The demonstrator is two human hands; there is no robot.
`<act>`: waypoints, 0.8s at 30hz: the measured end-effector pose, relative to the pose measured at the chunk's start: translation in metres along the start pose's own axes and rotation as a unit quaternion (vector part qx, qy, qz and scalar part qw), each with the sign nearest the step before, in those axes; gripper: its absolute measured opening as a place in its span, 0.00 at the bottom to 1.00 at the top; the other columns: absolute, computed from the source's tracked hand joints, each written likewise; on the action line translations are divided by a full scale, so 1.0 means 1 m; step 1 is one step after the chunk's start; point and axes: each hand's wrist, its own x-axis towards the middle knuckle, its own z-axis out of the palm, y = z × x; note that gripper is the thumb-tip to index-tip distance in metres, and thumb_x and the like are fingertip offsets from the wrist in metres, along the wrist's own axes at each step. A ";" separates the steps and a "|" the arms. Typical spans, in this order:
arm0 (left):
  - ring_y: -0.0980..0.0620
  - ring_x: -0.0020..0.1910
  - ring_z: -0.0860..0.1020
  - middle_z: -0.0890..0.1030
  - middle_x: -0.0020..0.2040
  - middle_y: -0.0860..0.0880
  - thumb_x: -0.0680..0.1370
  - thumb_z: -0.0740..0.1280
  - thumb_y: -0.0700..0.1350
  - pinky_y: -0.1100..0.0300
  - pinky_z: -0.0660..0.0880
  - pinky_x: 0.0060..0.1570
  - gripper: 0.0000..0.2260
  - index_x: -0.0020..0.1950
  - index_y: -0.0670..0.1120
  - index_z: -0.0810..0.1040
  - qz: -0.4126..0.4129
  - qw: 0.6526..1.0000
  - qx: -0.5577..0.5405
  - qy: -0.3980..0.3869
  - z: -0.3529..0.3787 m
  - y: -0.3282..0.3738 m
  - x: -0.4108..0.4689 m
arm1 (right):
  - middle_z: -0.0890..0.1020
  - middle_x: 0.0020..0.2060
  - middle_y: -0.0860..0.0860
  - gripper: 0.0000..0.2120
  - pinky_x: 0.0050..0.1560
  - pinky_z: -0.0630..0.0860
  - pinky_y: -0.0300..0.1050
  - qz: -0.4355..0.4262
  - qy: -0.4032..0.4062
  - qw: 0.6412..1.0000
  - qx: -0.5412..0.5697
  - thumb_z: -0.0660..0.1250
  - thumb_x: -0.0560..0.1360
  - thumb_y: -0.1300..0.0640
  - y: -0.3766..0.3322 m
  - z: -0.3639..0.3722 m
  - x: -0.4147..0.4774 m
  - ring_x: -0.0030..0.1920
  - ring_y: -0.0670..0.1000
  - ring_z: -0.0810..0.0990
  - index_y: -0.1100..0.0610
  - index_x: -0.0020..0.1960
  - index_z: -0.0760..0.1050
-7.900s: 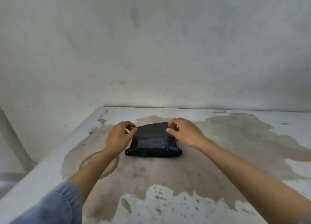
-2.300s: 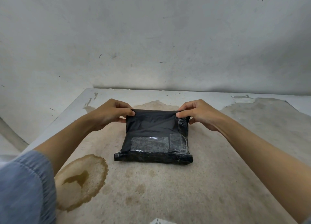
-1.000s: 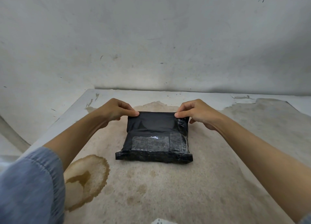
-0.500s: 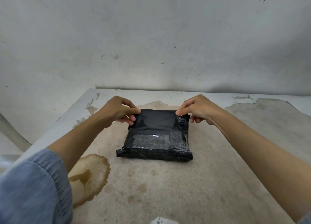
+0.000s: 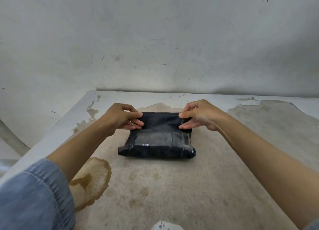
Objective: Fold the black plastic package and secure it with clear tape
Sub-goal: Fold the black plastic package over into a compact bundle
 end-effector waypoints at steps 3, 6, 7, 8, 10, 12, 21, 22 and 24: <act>0.53 0.31 0.83 0.85 0.38 0.41 0.75 0.71 0.42 0.66 0.80 0.32 0.05 0.41 0.42 0.79 0.005 1.000 0.005 0.005 0.001 -0.006 0.001 | 0.81 0.44 0.57 0.06 0.39 0.83 0.44 -0.001 -0.009 1.000 -0.003 0.69 0.72 0.69 0.002 0.002 -0.002 0.39 0.57 0.85 0.61 0.39 0.74; 0.51 0.33 0.84 0.85 0.39 0.40 0.75 0.71 0.41 0.65 0.78 0.30 0.05 0.40 0.42 0.78 0.020 0.999 -0.001 0.027 0.004 -0.012 0.000 | 0.82 0.42 0.56 0.07 0.42 0.82 0.44 -0.013 0.002 1.000 -0.022 0.69 0.73 0.68 0.004 0.005 -0.002 0.40 0.56 0.85 0.60 0.39 0.73; 0.50 0.33 0.84 0.85 0.39 0.39 0.75 0.71 0.40 0.65 0.78 0.30 0.05 0.40 0.42 0.78 0.030 0.999 -0.009 0.039 0.006 -0.014 -0.001 | 0.82 0.41 0.56 0.07 0.44 0.82 0.46 -0.018 0.011 0.999 -0.028 0.69 0.73 0.68 0.004 0.006 -0.002 0.40 0.56 0.85 0.60 0.39 0.73; 0.50 0.33 0.84 0.85 0.39 0.38 0.75 0.71 0.40 0.65 0.78 0.31 0.05 0.40 0.41 0.78 0.043 0.998 -0.018 0.053 0.008 -0.016 -0.002 | 0.82 0.41 0.56 0.07 0.46 0.82 0.48 -0.025 0.022 0.999 -0.032 0.69 0.73 0.67 0.005 0.008 -0.002 0.40 0.56 0.85 0.60 0.39 0.73; 0.49 0.34 0.84 0.85 0.39 0.38 0.75 0.70 0.39 0.64 0.79 0.34 0.05 0.40 0.40 0.78 0.075 0.993 -0.023 0.089 0.014 -0.020 -0.004 | 0.82 0.40 0.56 0.07 0.47 0.82 0.50 -0.042 0.049 0.997 -0.034 0.69 0.73 0.66 0.007 0.012 -0.002 0.39 0.56 0.85 0.60 0.39 0.73; 0.48 0.36 0.84 0.85 0.37 0.41 0.75 0.71 0.40 0.61 0.79 0.39 0.06 0.39 0.42 0.78 0.106 0.986 -0.007 0.126 0.020 -0.025 -0.006 | 0.81 0.42 0.56 0.07 0.44 0.82 0.47 -0.058 0.079 0.995 -0.033 0.69 0.74 0.65 0.009 0.016 -0.004 0.39 0.55 0.85 0.60 0.39 0.74; 0.59 0.40 0.82 0.84 0.38 0.54 0.77 0.68 0.47 0.60 0.79 0.46 0.03 0.44 0.50 0.78 0.243 0.939 0.064 0.235 0.039 -0.044 -0.021 | 0.80 0.42 0.50 0.05 0.42 0.77 0.48 -0.247 0.297 0.891 -0.237 0.64 0.77 0.58 0.032 0.045 -0.012 0.39 0.52 0.82 0.56 0.42 0.72; 0.59 0.41 0.82 0.83 0.38 0.54 0.78 0.67 0.47 0.61 0.78 0.44 0.03 0.45 0.50 0.78 0.253 0.934 0.070 0.243 0.041 -0.045 -0.021 | 0.79 0.44 0.50 0.05 0.40 0.74 0.46 -0.261 0.317 0.877 -0.251 0.63 0.77 0.58 0.034 0.048 -0.013 0.38 0.52 0.81 0.56 0.43 0.73; 0.57 0.41 0.82 0.83 0.38 0.53 0.78 0.66 0.47 0.61 0.78 0.42 0.04 0.46 0.48 0.79 0.269 0.924 0.088 0.258 0.043 -0.047 -0.022 | 0.78 0.45 0.51 0.04 0.35 0.69 0.43 -0.280 0.347 0.852 -0.276 0.62 0.78 0.58 0.038 0.053 -0.014 0.35 0.52 0.78 0.58 0.45 0.73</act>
